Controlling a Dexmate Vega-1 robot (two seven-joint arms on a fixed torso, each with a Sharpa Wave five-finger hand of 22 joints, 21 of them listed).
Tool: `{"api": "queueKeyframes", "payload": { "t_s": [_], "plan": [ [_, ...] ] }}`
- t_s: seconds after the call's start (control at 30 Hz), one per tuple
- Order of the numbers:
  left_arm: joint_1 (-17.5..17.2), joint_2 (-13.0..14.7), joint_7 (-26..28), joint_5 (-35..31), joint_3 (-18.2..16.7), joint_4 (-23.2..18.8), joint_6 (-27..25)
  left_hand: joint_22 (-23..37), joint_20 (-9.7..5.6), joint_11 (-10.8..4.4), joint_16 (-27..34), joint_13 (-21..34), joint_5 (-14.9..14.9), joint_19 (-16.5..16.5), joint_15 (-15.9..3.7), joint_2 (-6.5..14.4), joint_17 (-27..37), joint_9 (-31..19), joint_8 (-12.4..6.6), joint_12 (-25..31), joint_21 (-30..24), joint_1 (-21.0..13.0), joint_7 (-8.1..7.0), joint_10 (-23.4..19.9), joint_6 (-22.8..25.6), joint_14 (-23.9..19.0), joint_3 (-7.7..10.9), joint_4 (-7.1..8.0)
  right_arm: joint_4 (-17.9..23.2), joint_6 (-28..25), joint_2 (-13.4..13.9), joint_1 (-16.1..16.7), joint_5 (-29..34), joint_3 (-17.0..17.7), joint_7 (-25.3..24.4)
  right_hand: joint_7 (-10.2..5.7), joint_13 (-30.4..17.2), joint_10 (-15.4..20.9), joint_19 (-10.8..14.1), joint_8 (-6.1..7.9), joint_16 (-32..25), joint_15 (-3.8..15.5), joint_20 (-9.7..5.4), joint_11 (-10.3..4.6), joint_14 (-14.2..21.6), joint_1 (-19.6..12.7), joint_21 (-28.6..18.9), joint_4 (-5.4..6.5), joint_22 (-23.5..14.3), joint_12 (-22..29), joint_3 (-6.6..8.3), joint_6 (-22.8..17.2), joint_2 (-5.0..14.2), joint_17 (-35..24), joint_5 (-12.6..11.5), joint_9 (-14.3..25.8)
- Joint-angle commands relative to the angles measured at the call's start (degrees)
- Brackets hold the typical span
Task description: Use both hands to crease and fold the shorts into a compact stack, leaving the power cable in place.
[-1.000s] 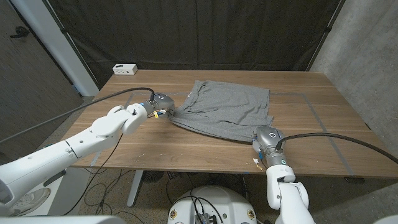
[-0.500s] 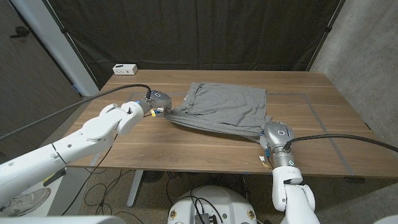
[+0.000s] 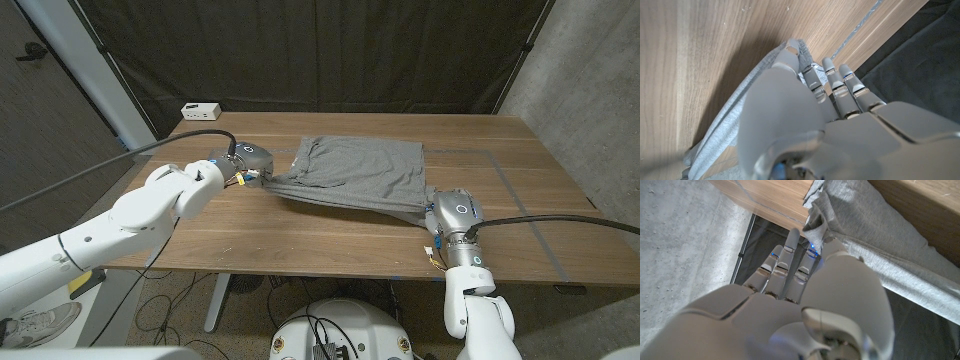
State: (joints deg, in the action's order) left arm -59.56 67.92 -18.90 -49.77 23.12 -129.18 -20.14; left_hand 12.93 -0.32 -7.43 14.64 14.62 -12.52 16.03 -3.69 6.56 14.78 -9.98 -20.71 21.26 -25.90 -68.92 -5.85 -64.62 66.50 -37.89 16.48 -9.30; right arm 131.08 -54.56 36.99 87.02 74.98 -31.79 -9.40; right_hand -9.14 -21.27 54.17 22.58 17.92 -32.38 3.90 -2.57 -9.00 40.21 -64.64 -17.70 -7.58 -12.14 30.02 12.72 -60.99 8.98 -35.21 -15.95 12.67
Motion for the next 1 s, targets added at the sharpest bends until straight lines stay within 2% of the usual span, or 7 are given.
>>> {"api": "queueKeyframes", "payload": {
  "t_s": [0.03, 0.37, 0.6, 0.77, 0.8, 0.97, 1.0],
  "plan": [
    [-5.6, 3.2, 0.6, 3.6, -5.7, -5.4, -2.4, 0.1, -0.02, -3.68, 0.2, 6.8, 0.2, -0.2, -10.01, 0.1, 0.3, -0.2, 0.32, 2.2, -0.6, -0.7, 0.17, -4.6, 0.5, 0.1, -0.32, 0.08, 1.0, -0.4, 1.0, 0.7, 0.2, 0.9, -3.3, -0.4, -0.6, 0.5, -0.2, 0.11, 0.2, 9.27, -2.3, 0.09, 0.6, -0.9, -0.4, 0.35, -0.1, 0.5, -0.15, -0.1, 0.01, -0.4, -0.5, 0.2],
    [-13.2, 5.7, 4.9, 7.7, -13.8, -8.5, -4.5, 0.2, 0.24, -3.74, 0.7, 7.3, 0.3, -0.5, -10.02, 0.6, 0.7, -0.3, 1.09, 2.1, -0.9, -0.9, 0.21, -3.9, 0.4, -0.5, -0.65, 0.48, 1.9, 0.3, 2.0, 0.3, 1.5, 1.9, -2.6, -0.61, -1.1, 0.4, -0.4, 0.19, 0.8, 9.22, -2.32, 0.09, 0.6, -0.9, -0.5, 0.62, -0.1, 0.9, -0.46, -0.2, 0.0, -0.6, -0.7, 0.6],
    [-19.8, 5.7, 7.3, 9.6, -21.1, -9.8, -3.9, 0.3, 0.35, -3.77, 1.0, 7.7, 0.4, -0.6, -10.04, 0.6, 1.0, -0.4, 1.53, 2.2, -1.1, -1.0, 0.08, -3.4, 0.4, -0.9, -1.0, 0.55, 1.9, 1.0, 2.0, 0.2, 2.5, 2.6, -3.7, -0.59, -1.4, 0.3, -0.6, 0.19, 1.1, 9.26, -2.33, 0.02, 0.7, -1.1, -0.6, 0.69, -0.1, 1.1, -0.61, -0.1, 0.02, -0.7, -0.9, 0.9],
    [-23.4, 3.8, 7.6, 10.0, -25.7, -10.5, -1.8, 0.3, 0.35, -3.74, 1.1, 8.0, 0.4, -0.6, -10.05, 0.7, 1.1, -0.4, 1.84, 2.3, -1.3, -1.1, 0.01, -3.2, 0.4, -1.0, -1.18, 0.6, 2.5, 2.1, 2.5, 0.4, 2.5, 3.4, -3.5, -0.63, -1.7, 0.3, -0.6, 0.27, 1.4, 9.28, -2.33, 0.05, 0.7, -1.2, -0.7, 0.73, -0.1, 1.3, -0.77, -0.2, -0.05, -0.9, -1.0, 1.1],
    [-25.2, 2.7, 8.1, 10.0, -27.9, -10.8, -0.8, 0.4, 0.3, -3.75, 1.1, 8.1, 0.4, -0.6, -10.06, 0.7, 1.1, -0.4, 1.83, 2.3, -1.4, -1.2, -0.01, -3.3, 0.5, -1.0, -1.19, 0.6, 2.1, 1.9, 2.4, 0.1, 3.9, 3.1, -3.4, -0.7, -1.7, 0.4, -0.6, 0.28, 1.5, 9.27, -2.32, -0.03, 0.7, -1.2, -0.7, 0.78, -0.1, 1.4, -0.76, -0.3, 0.04, -0.9, -1.0, 1.1],
    [-27.7, -1.0, 7.9, 8.2, -31.5, -11.5, 2.0, 0.4, -0.01, -3.76, 1.1, 8.3, 0.4, -0.5, -10.07, 0.6, 1.2, -0.4, 1.88, 2.6, -1.6, -1.4, -0.02, -3.7, 1.1, -1.0, -1.32, 0.51, 2.4, 3.1, 2.4, 0.4, 3.3, 4.1, -4.1, -0.69, -1.9, 0.3, -0.7, 0.29, 1.6, 9.31, -2.26, -0.14, 0.8, -1.3, -0.7, 0.81, -0.1, 1.5, -0.9, -0.2, -0.02, -1.0, -1.1, 1.3],
    [-28.6, -2.2, 8.1, 7.7, -32.8, -11.8, 2.7, 0.4, 0.04, -3.74, 1.1, 8.4, 0.4, -0.5, -10.07, 0.6, 1.3, -0.4, 2.01, 2.7, -1.7, -1.5, 0.12, -3.7, 1.2, -1.0, -1.38, 0.49, 2.2, 2.8, 2.3, 0.0, 4.9, 3.8, -3.5, -0.69, -2.0, 0.3, -0.7, 0.29, 1.7, 9.27, -2.26, -0.15, 0.8, -1.3, -0.8, 0.86, -0.1, 1.5, -0.9, -0.3, 0.04, -1.0, -1.2, 1.3]
  ]
}}
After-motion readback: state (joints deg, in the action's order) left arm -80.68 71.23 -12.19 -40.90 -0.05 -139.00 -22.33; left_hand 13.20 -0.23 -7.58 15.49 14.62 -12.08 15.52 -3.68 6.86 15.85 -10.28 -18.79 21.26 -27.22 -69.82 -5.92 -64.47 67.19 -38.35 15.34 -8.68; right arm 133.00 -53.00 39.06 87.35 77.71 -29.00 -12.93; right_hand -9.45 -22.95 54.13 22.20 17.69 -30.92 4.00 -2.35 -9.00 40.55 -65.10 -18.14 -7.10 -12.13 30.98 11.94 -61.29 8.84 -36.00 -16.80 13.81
